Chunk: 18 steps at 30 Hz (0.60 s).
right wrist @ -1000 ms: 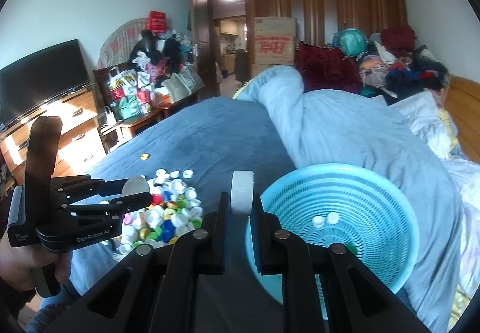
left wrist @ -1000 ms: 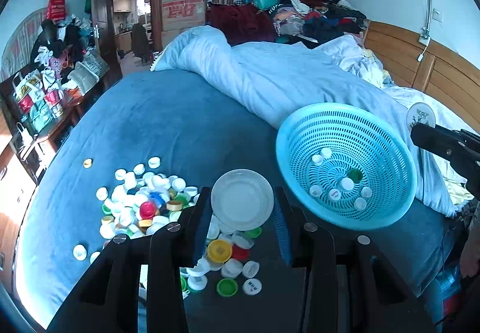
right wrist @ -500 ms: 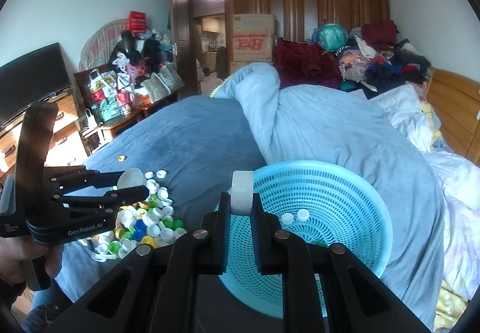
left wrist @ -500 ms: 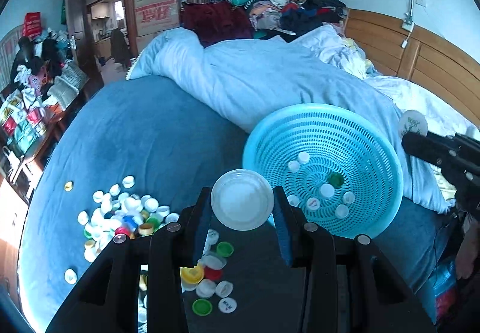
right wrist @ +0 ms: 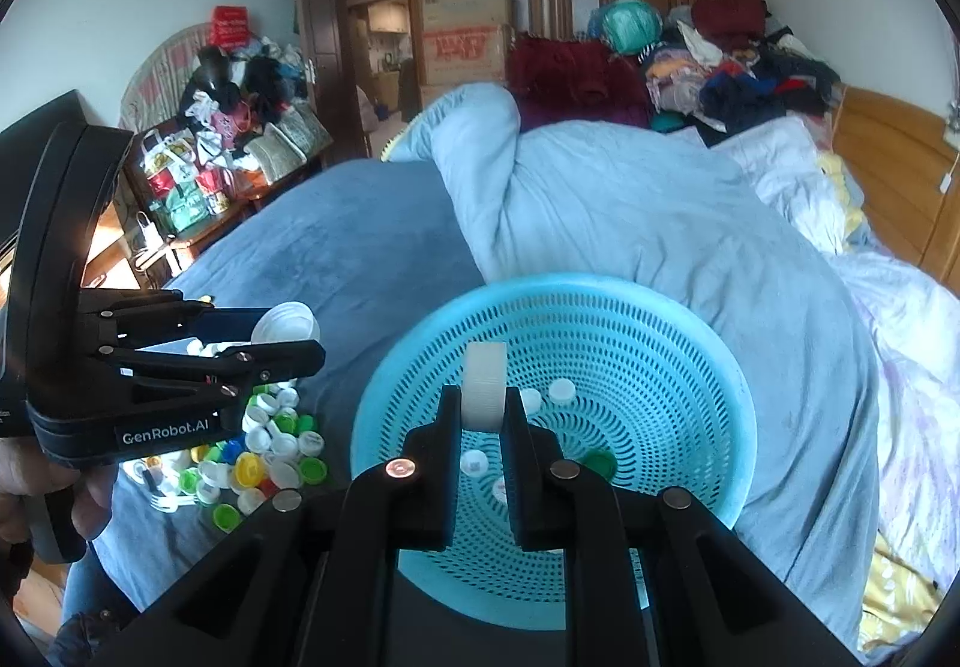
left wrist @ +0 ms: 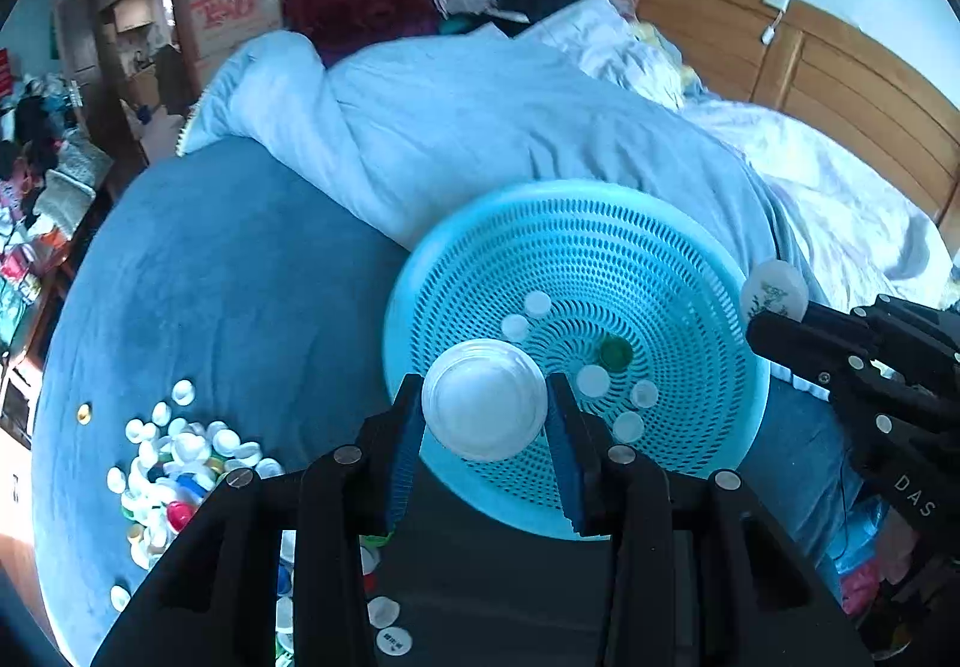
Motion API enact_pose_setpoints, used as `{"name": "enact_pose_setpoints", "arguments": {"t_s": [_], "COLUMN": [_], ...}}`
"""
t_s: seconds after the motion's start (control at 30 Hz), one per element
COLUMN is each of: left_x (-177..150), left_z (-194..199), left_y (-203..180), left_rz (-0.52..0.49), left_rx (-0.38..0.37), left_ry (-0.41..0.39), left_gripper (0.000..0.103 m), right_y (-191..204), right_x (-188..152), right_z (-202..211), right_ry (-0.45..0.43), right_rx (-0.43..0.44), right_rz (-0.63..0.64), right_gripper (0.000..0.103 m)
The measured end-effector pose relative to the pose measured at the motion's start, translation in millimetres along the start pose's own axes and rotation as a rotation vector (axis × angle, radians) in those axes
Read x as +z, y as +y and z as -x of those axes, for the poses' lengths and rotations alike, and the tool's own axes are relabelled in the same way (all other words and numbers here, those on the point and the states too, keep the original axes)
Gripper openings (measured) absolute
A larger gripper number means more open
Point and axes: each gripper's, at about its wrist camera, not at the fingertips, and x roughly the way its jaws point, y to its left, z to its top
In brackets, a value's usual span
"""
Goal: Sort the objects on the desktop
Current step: 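Carry both held white caps over the teal basket, then open both grippers to drop the caps into the teal basket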
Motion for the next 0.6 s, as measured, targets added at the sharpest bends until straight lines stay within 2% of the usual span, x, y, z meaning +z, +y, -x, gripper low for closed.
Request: {"name": "enact_pose_setpoints", "arguments": {"t_s": [0.3,0.47,0.6], "left_x": [14.2,9.4,3.4], "left_z": [-39.3,-64.7,-82.5], "left_y": [-19.1,-28.2,-34.0], "left_rz": [-0.041,-0.065,-0.071], "left_rx": [-0.002,-0.009,-0.007], "left_ry": [0.11,0.177,0.216], "left_gripper": [0.034,0.034,0.034], "right_y": [-32.8,-50.2,-59.4], "right_x": [-4.4,-18.5,-32.1], "right_z": [-35.5,-62.3,-75.8], "right_ry": [0.145,0.248,0.291], "right_rx": [-0.007,0.0,-0.007], "right_rz": [-0.031,-0.057,-0.075], "right_gripper": [0.014,0.014,0.014]}}
